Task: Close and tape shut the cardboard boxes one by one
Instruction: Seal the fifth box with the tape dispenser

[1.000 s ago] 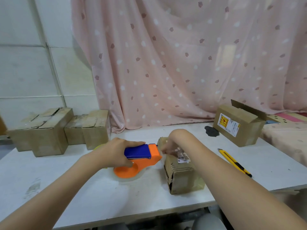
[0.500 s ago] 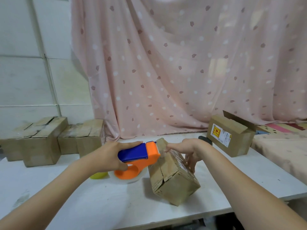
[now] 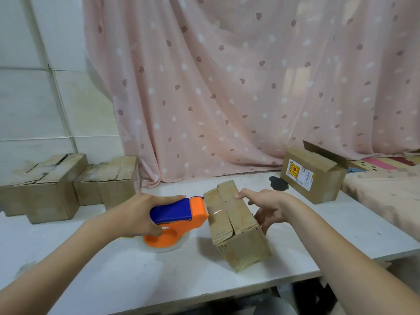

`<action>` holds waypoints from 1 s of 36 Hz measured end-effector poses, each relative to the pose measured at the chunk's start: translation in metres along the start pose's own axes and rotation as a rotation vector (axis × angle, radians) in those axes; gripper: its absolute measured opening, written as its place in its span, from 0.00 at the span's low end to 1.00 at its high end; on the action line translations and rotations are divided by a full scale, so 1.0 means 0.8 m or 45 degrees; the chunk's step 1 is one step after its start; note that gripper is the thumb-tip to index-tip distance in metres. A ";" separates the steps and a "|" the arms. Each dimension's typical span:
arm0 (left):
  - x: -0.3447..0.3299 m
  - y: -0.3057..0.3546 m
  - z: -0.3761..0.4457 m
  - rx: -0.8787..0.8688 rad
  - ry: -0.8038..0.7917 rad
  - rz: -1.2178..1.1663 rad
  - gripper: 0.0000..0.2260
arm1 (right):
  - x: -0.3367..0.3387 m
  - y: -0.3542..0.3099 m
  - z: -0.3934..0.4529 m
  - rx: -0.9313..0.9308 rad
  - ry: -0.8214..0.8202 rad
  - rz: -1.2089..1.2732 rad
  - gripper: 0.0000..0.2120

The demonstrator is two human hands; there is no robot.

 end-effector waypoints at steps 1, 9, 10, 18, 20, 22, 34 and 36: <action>-0.006 0.001 0.000 0.009 -0.005 0.005 0.37 | -0.002 0.003 0.003 0.004 -0.016 0.024 0.43; -0.024 0.003 0.015 -0.009 0.060 -0.002 0.37 | -0.002 0.029 0.019 0.065 -0.106 0.155 0.35; -0.024 0.006 0.017 -0.014 0.070 -0.010 0.37 | 0.001 0.031 0.017 0.069 -0.089 0.158 0.35; -0.038 0.014 0.032 0.000 0.127 -0.050 0.37 | 0.020 0.014 -0.014 0.370 0.323 -0.121 0.19; -0.038 0.015 0.033 -0.006 0.122 -0.046 0.37 | 0.014 -0.009 -0.042 0.714 0.617 -0.571 0.19; -0.039 0.017 0.034 -0.015 0.113 -0.038 0.37 | -0.012 -0.021 -0.065 0.956 0.649 -0.829 0.16; -0.041 0.009 0.032 -0.001 0.081 -0.053 0.37 | -0.070 0.004 -0.089 1.087 0.650 -1.173 0.21; -0.041 0.010 0.033 -0.004 0.067 -0.056 0.37 | -0.071 0.004 -0.091 1.068 0.641 -1.192 0.23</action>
Point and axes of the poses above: each hand's wrist, its own z-axis towards the middle knuckle, its own x-axis out of the back of the hand, y = z × x, the point moved 5 cm from there along z, towards the middle knuckle, and after that the axes turned 6 degrees about y, right-handed, at the moved point
